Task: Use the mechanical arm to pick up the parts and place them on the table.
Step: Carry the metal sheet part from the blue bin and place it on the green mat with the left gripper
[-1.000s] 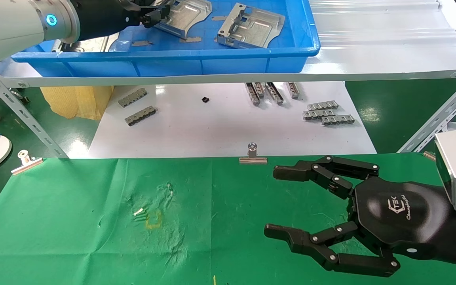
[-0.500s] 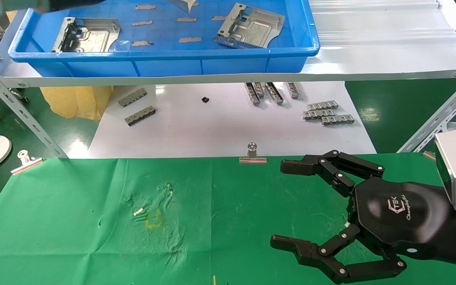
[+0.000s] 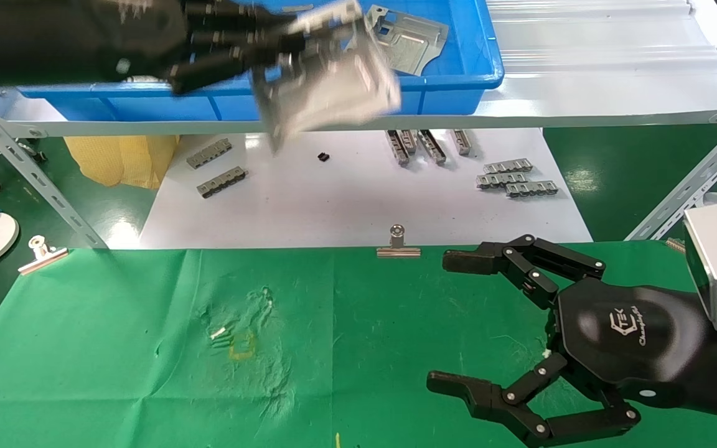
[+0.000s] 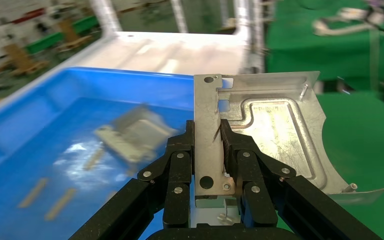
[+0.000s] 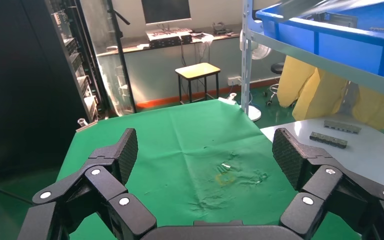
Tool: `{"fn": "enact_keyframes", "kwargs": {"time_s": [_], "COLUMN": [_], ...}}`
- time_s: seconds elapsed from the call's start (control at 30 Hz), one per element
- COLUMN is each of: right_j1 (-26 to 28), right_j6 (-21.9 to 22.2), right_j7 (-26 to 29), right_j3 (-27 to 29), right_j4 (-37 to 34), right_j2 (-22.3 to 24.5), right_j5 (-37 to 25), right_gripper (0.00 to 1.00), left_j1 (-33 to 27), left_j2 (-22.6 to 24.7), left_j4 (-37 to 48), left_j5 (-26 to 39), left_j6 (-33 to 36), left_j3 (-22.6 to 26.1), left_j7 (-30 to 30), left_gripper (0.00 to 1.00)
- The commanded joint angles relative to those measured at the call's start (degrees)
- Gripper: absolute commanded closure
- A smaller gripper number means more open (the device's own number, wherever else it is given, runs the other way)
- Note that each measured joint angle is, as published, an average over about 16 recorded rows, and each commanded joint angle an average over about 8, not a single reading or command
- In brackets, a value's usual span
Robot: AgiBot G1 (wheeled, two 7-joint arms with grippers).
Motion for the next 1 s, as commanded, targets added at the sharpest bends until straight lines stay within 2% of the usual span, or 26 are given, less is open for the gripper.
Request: {"fn": "enact_keyframes", "kwargs": {"time_s": [0.03,0.23,0.33,0.5,0.73,0.77,1.0], "right_j1": [0.0,0.0,0.0,0.0,0.0,0.0,0.0], "right_j6": [0.0,0.0,0.0,0.0,0.0,0.0,0.0], "right_j7": [0.0,0.0,0.0,0.0,0.0,0.0,0.0], "right_j3": [0.0,0.0,0.0,0.0,0.0,0.0,0.0], "right_j4": [0.0,0.0,0.0,0.0,0.0,0.0,0.0], "right_j2": [0.0,0.0,0.0,0.0,0.0,0.0,0.0], "right_j5": [0.0,0.0,0.0,0.0,0.0,0.0,0.0], "right_gripper": [0.00,0.00,0.00,0.00,0.00,0.00,0.00], "left_j1": [0.5,8.5,11.9,15.0,16.2,16.2,15.8], "left_j2": [-1.1,-6.9,-8.6,-7.7,-4.1,-3.7,-1.7], "left_j4": [-1.0,-11.6,-13.9,-11.1,-3.4,-2.4,2.6], "left_j5": [-0.2,-2.8,-1.9,1.8,5.3,5.6,6.8], "left_j6": [3.1,3.1,2.4,0.8,-2.9,-3.3,-5.1], "left_j3": [0.1,6.2,10.0,14.8,17.2,17.4,18.0], "left_j7": [1.3,3.7,6.6,13.0,21.2,22.2,26.9], "left_gripper": [1.00,1.00,1.00,1.00,0.99,0.91,0.04]}}
